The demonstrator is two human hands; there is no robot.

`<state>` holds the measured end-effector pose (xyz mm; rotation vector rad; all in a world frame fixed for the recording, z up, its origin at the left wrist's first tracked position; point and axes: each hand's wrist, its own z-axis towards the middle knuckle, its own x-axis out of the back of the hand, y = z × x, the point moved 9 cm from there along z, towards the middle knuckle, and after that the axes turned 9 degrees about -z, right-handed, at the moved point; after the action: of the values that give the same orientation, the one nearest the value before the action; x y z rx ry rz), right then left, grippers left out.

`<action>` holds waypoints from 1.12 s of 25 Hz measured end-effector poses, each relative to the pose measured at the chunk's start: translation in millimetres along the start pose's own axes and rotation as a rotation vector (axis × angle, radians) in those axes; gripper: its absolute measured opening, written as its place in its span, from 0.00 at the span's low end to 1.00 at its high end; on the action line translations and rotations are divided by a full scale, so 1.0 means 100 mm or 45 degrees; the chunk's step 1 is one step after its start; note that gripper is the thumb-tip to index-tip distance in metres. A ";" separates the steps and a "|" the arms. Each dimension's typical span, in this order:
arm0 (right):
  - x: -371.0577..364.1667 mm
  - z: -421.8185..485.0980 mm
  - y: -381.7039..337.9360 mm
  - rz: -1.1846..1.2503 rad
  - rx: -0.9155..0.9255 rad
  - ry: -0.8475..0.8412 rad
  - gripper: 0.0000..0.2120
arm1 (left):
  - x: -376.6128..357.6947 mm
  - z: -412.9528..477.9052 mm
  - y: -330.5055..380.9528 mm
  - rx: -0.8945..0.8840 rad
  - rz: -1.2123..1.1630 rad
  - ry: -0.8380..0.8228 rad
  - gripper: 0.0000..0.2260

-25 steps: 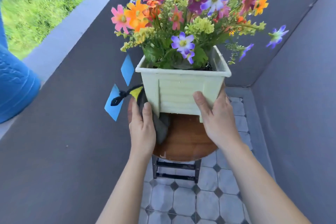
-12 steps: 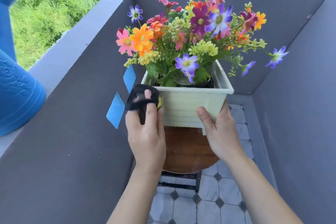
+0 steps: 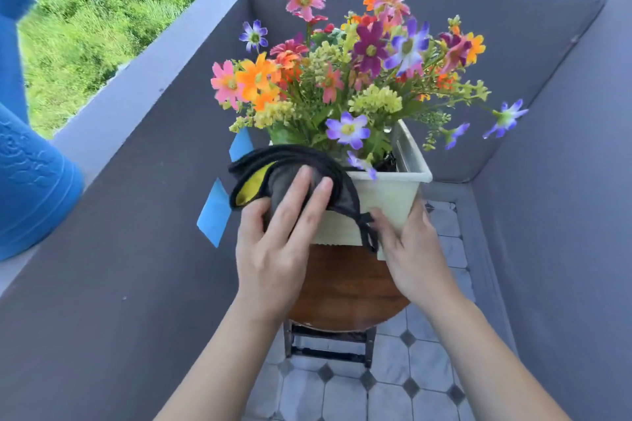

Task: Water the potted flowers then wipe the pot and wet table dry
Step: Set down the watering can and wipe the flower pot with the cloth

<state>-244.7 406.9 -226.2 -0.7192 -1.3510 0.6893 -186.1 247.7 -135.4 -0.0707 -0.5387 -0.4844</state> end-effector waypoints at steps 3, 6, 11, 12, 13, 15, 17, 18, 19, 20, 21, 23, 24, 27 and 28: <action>0.00 0.05 -0.03 -0.022 0.049 -0.036 0.41 | 0.18 -0.01 -0.25 0.099 0.009 0.021 0.14; 0.00 0.06 -0.05 -0.025 0.039 -0.057 0.38 | 0.18 0.19 -0.25 0.162 -0.026 0.018 0.18; 0.06 0.09 -0.07 -0.108 0.062 -0.022 0.41 | 0.00 0.40 0.00 -0.130 -0.089 -0.192 0.20; 0.06 0.10 -0.06 -0.086 0.053 -0.035 0.41 | 0.01 0.38 -0.04 -0.188 -0.112 -0.234 0.20; 0.05 0.11 -0.05 -0.062 0.045 -0.049 0.40 | 0.04 0.35 -0.08 -0.242 -0.117 -0.263 0.20; 0.03 0.11 -0.06 -0.030 0.048 -0.081 0.38 | 0.10 0.32 -0.17 -0.311 -0.082 -0.279 0.20; 0.02 0.11 -0.09 -0.014 0.057 -0.097 0.38 | 0.04 0.23 -0.18 -0.309 -0.049 -0.306 0.21; 0.01 0.12 -0.07 -0.010 0.055 -0.094 0.38 | -0.04 0.12 -0.15 -0.310 -0.059 -0.332 0.20; 0.02 0.13 -0.06 -0.004 0.055 -0.087 0.38 | -0.15 -0.04 -0.12 -0.337 -0.078 -0.379 0.19; 0.02 0.13 -0.04 -0.003 0.061 -0.073 0.39 | -0.25 -0.23 -0.09 -0.392 -0.090 -0.451 0.19; 0.02 0.15 -0.03 -0.012 0.068 -0.063 0.41 | -0.33 -0.39 -0.07 -0.447 -0.091 -0.539 0.19; -0.01 0.16 0.02 -0.033 0.072 -0.066 0.44 | -0.34 -0.49 -0.12 -0.461 -0.078 -0.610 0.20; -0.03 0.16 0.02 -0.046 0.086 -0.062 0.44 | -0.27 -0.38 -0.16 -0.380 -0.069 -0.532 0.19; -0.04 0.17 0.05 -0.060 0.076 -0.048 0.43 | -0.17 -0.13 -0.13 -0.210 -0.057 -0.337 0.17; -0.03 0.17 0.06 -0.057 0.078 -0.040 0.43 | -0.24 -0.16 -0.03 -0.234 -0.075 -0.390 0.17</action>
<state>-261.9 409.5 -231.5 -0.6293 -1.3648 0.7056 -197.7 252.0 -161.9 -0.3092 -0.7965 -0.5844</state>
